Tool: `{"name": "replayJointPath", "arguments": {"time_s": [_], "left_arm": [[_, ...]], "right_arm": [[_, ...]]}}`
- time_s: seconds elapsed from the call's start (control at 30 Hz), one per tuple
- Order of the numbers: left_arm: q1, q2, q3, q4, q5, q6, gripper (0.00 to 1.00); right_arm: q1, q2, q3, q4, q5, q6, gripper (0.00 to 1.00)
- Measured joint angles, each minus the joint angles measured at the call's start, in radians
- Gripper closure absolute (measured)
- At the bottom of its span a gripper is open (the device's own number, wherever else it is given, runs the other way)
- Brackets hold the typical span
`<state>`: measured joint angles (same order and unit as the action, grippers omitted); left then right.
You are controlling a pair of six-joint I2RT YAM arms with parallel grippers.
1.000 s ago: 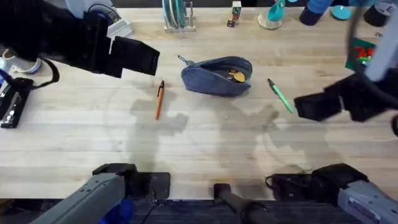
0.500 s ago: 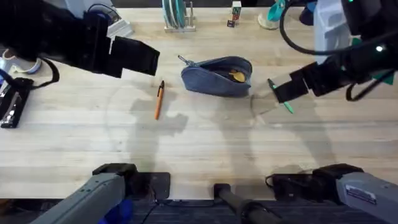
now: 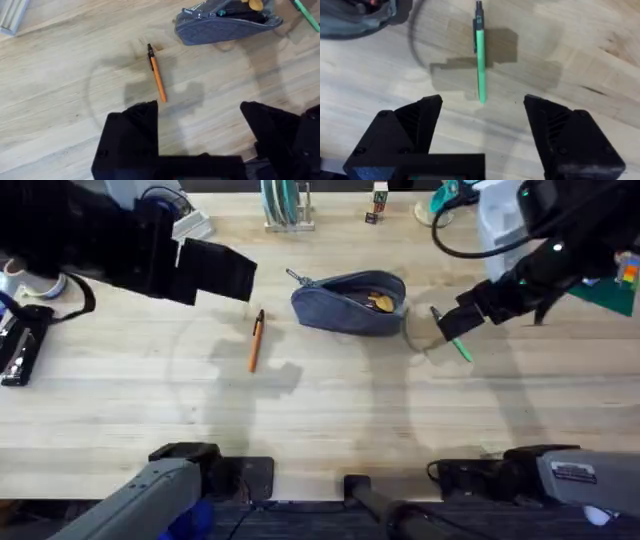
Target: Unzip the bag, pick up the pens from the table one at a time and place them inside, then zip the bag closed.
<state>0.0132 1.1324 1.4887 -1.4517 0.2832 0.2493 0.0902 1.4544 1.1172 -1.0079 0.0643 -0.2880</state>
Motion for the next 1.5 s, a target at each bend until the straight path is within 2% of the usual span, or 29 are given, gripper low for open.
{"name": "replayJointPath", "arguments": {"time_s": [0.3,0.73,0.97,1.1,1.2,1.3,1.4,1.5], "left_arm": [[0.000,0.000,0.000,-0.001,0.000,-0.003,0.006],[0.000,0.000,0.000,-0.005,0.000,-0.003,0.006],[0.000,0.000,0.000,-0.007,0.000,-0.003,0.006],[0.000,0.000,0.000,-0.007,0.000,-0.003,0.006],[0.000,0.000,0.000,-0.007,0.000,-0.003,0.006],[0.000,0.000,0.000,-0.007,0.000,-0.003,0.006],[0.000,0.000,0.000,-0.007,0.000,-0.003,0.006],[0.000,0.000,0.000,-0.007,0.000,-0.003,0.006]], "right_arm": [[-0.003,0.110,-0.004,0.085,0.000,-0.077,0.004],[-0.008,0.145,-0.139,0.296,-0.010,-0.148,0.005],[-0.025,0.162,-0.137,0.308,-0.042,-0.166,0.014],[-0.029,0.167,-0.136,0.306,-0.060,-0.170,0.066],[-0.029,0.167,-0.136,0.304,-0.068,-0.173,0.177],[-0.027,0.169,-0.135,0.316,-0.072,-0.181,0.515],[-0.027,0.169,-0.135,0.323,-0.072,-0.184,0.685],[-0.027,0.171,-0.132,0.330,-0.067,-0.190,0.921]]}}
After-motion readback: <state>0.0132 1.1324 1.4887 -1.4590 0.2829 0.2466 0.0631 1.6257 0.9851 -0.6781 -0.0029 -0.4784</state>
